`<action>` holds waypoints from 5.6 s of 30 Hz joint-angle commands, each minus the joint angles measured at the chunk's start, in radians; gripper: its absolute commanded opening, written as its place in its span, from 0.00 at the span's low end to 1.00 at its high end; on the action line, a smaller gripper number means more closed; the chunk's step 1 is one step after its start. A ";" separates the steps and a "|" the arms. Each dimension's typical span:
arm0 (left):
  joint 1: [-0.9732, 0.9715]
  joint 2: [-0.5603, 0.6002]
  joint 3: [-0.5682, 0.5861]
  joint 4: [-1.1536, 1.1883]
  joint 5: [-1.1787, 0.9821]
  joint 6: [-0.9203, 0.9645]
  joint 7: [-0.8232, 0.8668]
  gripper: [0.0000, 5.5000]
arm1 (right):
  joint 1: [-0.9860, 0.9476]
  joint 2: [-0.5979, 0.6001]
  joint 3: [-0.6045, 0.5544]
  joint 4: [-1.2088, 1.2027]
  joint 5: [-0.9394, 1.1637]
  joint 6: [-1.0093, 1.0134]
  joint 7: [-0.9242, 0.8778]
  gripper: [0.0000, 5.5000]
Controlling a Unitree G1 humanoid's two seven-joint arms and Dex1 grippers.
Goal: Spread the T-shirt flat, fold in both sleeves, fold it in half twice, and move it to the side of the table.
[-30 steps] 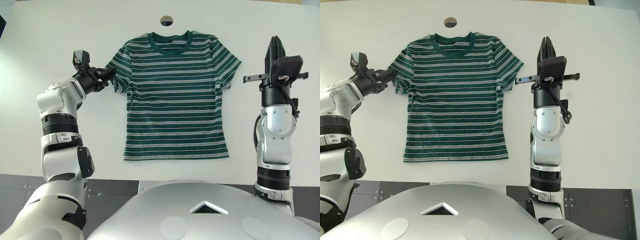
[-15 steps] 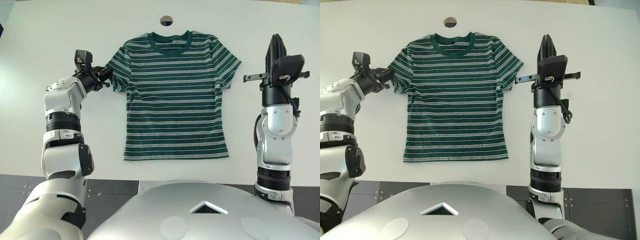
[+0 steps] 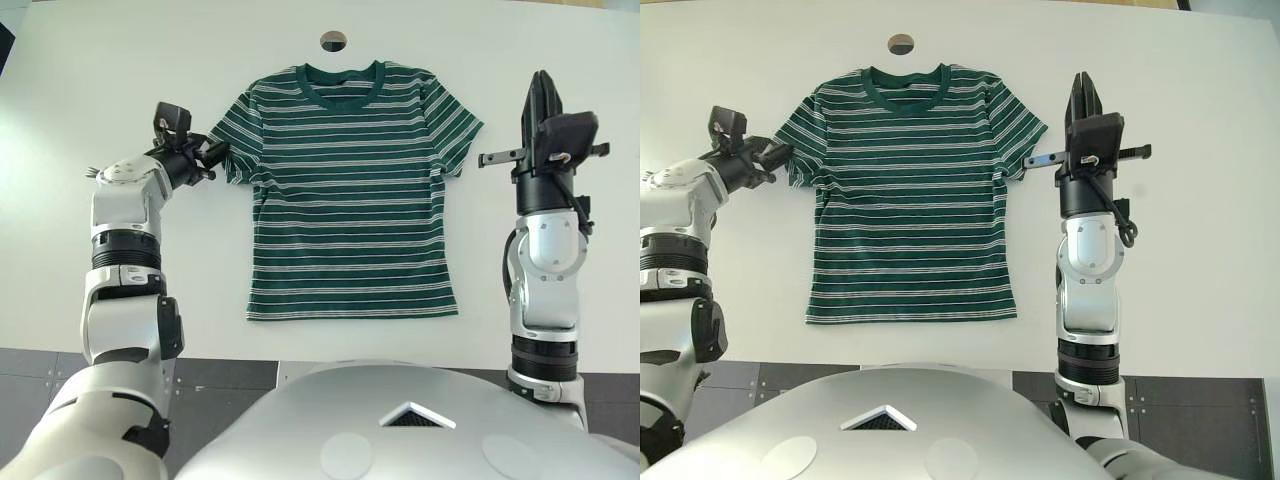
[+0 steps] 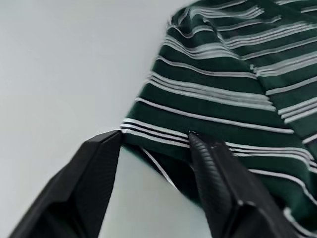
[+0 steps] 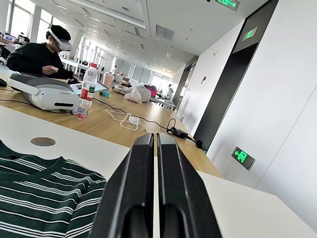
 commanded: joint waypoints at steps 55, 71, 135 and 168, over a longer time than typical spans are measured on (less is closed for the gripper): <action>0.015 -0.266 -0.142 -0.571 -0.006 0.173 0.083 0.22 | -0.453 -0.141 -0.064 0.680 0.189 0.414 0.278 0.45; 0.110 -0.258 -0.072 -0.827 -0.123 0.213 0.111 0.11 | -0.571 -0.126 -0.039 0.971 0.198 0.343 0.334 0.45; 0.754 0.602 -0.068 -0.837 0.092 -0.899 -0.271 0.15 | 0.067 -0.811 0.149 0.247 -0.332 -0.708 0.638 0.52; 0.717 0.449 -0.332 -0.754 0.295 -0.924 -0.296 0.50 | 0.032 -0.814 0.360 0.144 -0.511 -0.796 0.619 0.59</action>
